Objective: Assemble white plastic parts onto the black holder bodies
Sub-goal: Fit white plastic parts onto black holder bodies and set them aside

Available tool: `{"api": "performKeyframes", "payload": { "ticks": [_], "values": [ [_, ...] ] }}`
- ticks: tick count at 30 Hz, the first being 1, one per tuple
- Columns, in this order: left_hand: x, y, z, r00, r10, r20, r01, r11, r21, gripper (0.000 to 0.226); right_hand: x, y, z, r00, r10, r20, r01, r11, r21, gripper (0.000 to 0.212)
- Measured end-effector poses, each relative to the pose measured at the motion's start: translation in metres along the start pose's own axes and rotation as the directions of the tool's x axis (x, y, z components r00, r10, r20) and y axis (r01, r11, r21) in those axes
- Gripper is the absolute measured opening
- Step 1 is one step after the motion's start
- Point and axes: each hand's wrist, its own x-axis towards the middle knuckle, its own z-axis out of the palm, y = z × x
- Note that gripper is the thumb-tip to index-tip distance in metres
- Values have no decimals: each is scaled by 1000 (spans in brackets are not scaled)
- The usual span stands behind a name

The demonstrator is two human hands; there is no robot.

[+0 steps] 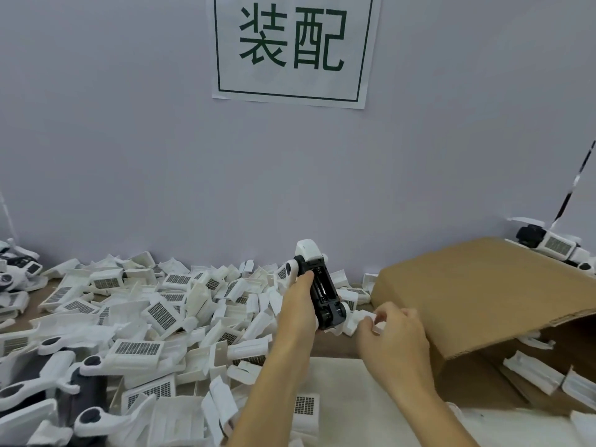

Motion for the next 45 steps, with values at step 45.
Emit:
{"api": "performKeyframes", "payload": {
  "ticks": [45],
  "values": [
    [-48, -61, 16, 999, 53, 0, -49, 921, 387, 36, -23, 30, -8, 945, -218, 243, 14, 772, 636, 18]
  ]
}}
